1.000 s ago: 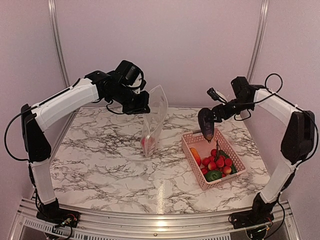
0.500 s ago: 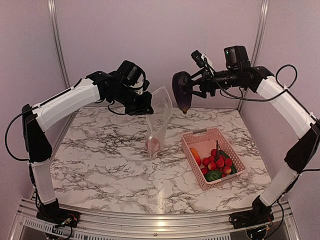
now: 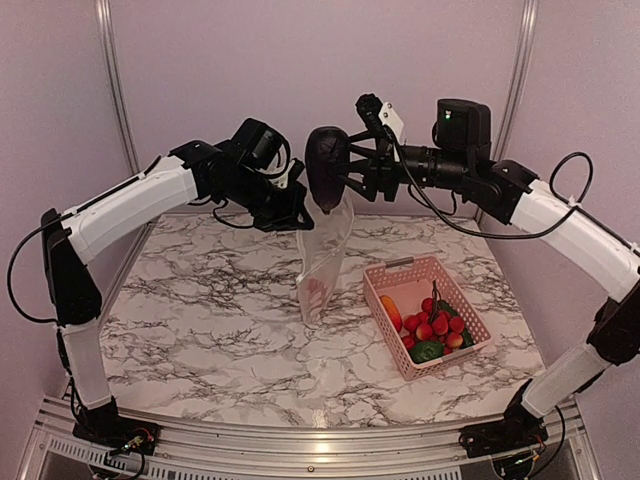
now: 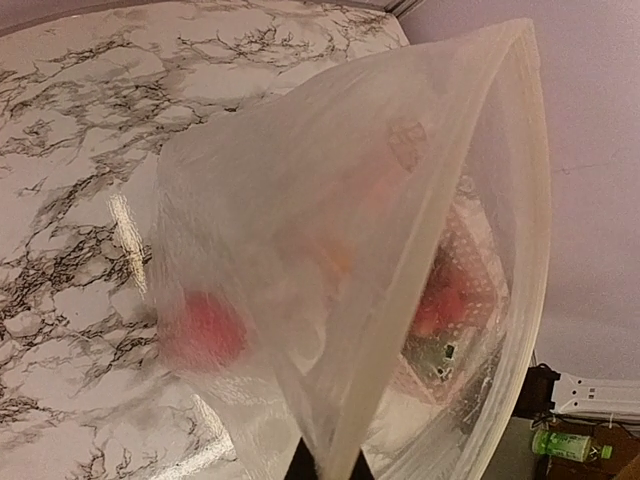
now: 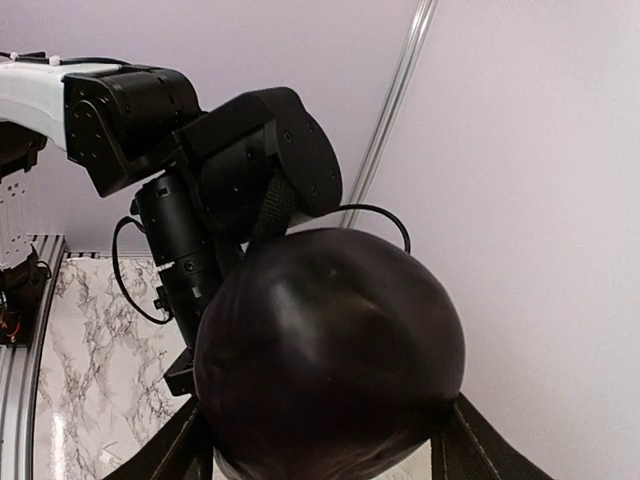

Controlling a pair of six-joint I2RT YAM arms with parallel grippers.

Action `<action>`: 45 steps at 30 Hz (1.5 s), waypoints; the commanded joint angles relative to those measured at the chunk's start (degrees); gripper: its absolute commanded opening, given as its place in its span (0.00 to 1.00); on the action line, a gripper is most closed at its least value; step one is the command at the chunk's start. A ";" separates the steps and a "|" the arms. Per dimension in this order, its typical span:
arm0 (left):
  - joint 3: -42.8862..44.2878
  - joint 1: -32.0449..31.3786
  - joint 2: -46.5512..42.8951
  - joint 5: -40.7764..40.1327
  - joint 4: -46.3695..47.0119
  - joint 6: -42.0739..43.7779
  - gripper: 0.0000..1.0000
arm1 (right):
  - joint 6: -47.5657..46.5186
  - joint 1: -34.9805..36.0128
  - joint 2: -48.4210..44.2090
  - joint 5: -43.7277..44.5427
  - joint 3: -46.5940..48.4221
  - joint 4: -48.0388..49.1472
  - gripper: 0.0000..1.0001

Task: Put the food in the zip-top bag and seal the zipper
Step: Place the fake vegetable in the zipper food storage bag.

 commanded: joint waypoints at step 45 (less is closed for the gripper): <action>-5.51 1.96 -2.48 0.14 3.44 -2.03 0.00 | -2.97 0.19 4.37 9.87 -2.80 -3.88 0.61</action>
